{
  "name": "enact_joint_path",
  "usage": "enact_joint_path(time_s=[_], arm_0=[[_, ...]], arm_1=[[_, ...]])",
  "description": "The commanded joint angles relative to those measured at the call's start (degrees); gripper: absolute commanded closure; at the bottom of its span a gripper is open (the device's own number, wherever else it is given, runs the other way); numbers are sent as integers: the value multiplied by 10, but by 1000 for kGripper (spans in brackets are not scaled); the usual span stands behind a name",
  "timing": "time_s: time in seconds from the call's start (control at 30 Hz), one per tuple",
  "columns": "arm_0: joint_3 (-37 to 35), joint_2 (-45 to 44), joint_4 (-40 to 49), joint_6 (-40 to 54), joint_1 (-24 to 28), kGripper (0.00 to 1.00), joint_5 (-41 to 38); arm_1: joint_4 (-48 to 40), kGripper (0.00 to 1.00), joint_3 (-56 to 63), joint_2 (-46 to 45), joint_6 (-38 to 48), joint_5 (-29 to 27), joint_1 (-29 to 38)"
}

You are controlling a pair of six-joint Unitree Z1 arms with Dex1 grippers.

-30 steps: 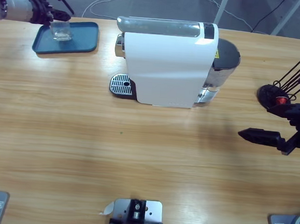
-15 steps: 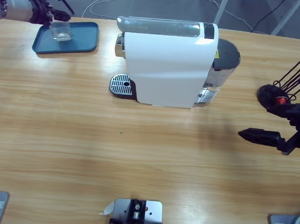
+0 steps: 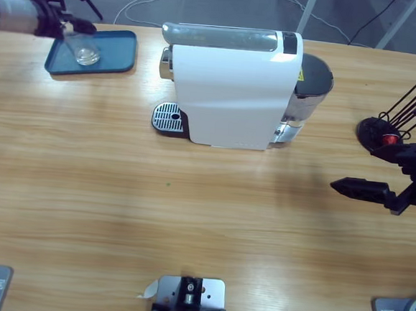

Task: Pour coffee

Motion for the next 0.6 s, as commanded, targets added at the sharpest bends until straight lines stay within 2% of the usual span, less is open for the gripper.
enact_joint_path(time_s=[0.03, 0.13, 0.23, 0.37, 0.47, 0.6], arm_0=[[64, -130, 4, -14, 4, 32, 0], [140, -221, 4, -17, 0, 32, -5], [216, -328, 17, -23, -26, 32, -28], [284, -490, 133, -38, -86, 32, -44], [319, -593, 189, -38, -130, 32, -100], [369, -688, 236, -37, -140, 32, -186]], arm_1=[[-4, 0, 19, 1, 2, -8, 6], [-2, 0, 19, -7, 2, -8, 6], [10, 0, 17, -35, 4, -13, 6], [39, 0, 3, -58, 0, -17, 17], [62, 0, -15, -69, 1, -18, 31], [79, 0, -17, -87, 8, -26, 53]])
